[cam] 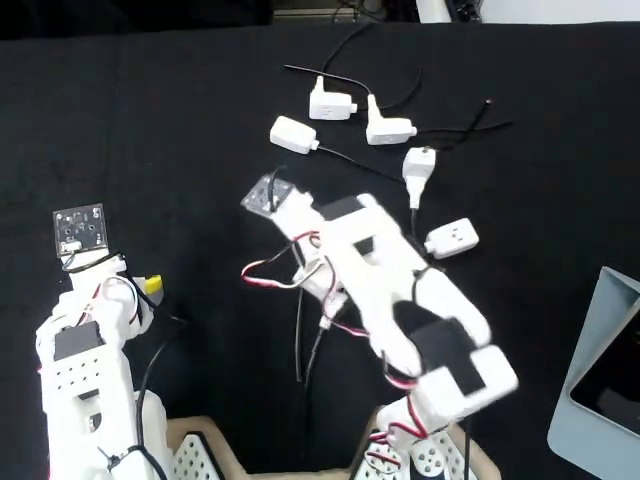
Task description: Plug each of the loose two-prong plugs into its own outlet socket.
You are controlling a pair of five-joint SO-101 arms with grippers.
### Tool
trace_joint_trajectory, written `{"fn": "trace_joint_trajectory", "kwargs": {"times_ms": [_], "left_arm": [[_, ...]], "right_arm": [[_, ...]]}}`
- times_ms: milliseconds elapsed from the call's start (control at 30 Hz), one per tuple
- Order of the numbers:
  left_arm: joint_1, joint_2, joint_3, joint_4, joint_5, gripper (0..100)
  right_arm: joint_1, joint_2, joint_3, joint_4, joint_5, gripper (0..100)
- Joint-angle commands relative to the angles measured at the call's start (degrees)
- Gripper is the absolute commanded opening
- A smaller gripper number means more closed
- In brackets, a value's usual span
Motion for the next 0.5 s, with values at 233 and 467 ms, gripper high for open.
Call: {"fn": "trace_joint_trajectory", "kwargs": {"times_ms": [233,467], "left_arm": [[-0.13,-0.88,-0.48,-1.05,-1.76,29],[-0.13,-0.88,-0.48,-1.05,-1.67,29]], "right_arm": [[-4.40,5.49,-8.66,-0.70,-2.37,1.2],[-9.32,5.58,-13.93,-12.66,-20.75,1.3]]}}
